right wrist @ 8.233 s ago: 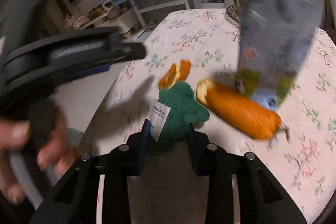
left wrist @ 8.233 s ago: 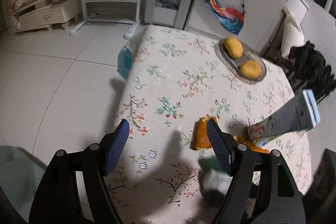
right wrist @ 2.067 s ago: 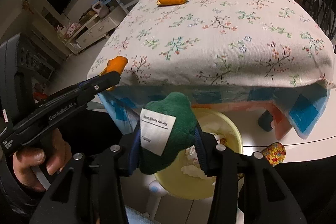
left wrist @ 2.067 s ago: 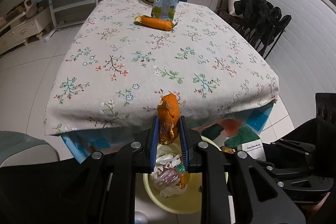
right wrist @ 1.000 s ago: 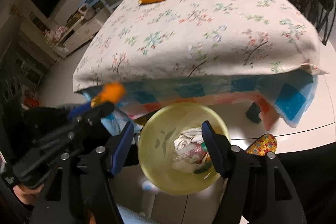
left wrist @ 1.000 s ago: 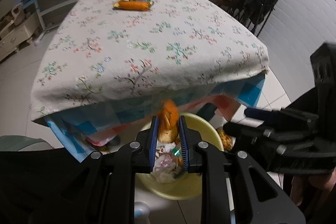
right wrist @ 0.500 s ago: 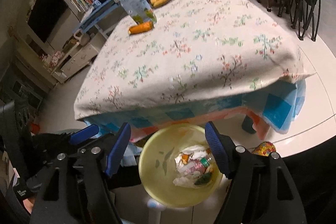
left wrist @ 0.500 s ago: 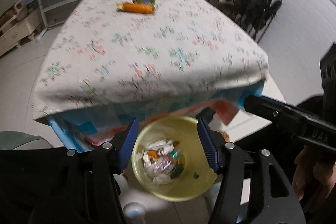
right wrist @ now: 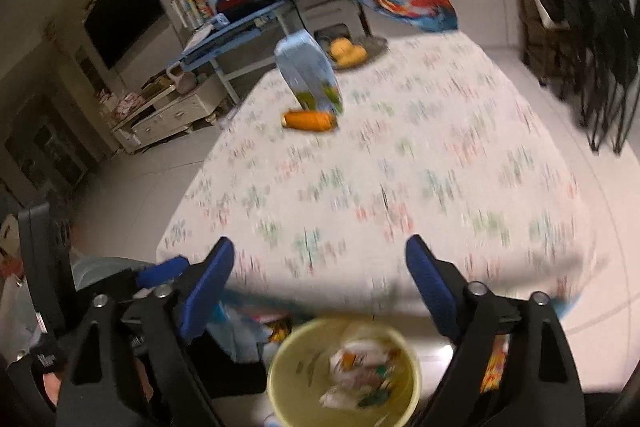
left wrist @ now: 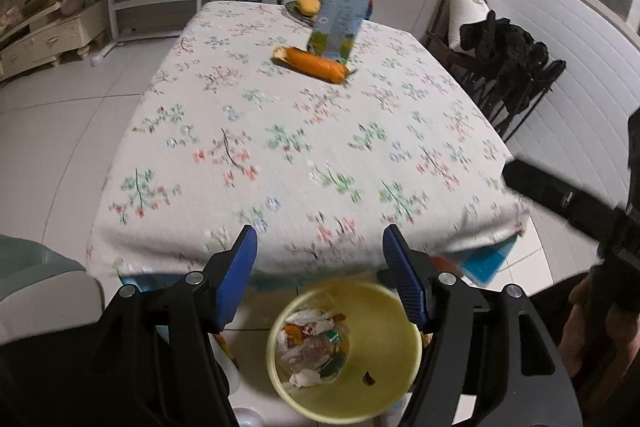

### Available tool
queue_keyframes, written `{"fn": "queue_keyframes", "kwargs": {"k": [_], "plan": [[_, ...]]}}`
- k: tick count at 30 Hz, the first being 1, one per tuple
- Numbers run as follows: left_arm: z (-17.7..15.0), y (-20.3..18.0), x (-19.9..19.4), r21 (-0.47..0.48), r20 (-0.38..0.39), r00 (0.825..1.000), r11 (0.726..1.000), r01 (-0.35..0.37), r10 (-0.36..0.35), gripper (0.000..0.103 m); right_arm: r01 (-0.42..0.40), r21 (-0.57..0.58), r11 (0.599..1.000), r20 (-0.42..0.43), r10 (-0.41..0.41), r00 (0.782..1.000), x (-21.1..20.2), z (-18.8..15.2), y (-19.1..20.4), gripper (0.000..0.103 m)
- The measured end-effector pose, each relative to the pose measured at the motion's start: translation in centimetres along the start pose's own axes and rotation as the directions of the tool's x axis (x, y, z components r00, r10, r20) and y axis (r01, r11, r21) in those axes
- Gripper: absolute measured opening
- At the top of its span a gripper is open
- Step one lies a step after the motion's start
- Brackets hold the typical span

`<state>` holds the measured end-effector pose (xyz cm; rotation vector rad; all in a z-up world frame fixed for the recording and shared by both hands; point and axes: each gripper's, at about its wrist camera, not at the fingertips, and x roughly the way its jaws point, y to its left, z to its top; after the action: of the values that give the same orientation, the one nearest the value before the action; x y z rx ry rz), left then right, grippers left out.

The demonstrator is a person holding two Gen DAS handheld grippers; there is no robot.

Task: Collect trash
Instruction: 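Move both grippers back to the table while the right gripper grasps the juice carton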

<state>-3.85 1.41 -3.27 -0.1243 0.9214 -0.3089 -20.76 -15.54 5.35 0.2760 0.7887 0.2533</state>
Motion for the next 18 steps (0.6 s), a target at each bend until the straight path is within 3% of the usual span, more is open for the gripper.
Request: {"fn": "queue_keyframes", "kwargs": {"k": [9, 14, 18], "plan": [[3.8, 2.1, 1.7, -0.067, 0.010, 1.000, 0.997, -0.022, 0.023, 0.063, -0.005, -0.117, 0.993, 0.099, 0.017, 0.995, 6.2, 8.2, 3.1, 0.090], [4.1, 3.6, 2.3, -0.135, -0.014, 1.000, 0.991, -0.009, 0.008, 0.063, 0.017, -0.220, 0.975, 0.085, 0.001, 0.996, 10.8, 11.0, 3.6, 0.092], [4.5, 4.1, 2.8, -0.154, -0.019, 1.000, 0.988, 0.004, -0.007, 0.063, 0.029, -0.212, 0.977, 0.073, -0.014, 0.997, 14.0, 12.4, 2.4, 0.092]]}}
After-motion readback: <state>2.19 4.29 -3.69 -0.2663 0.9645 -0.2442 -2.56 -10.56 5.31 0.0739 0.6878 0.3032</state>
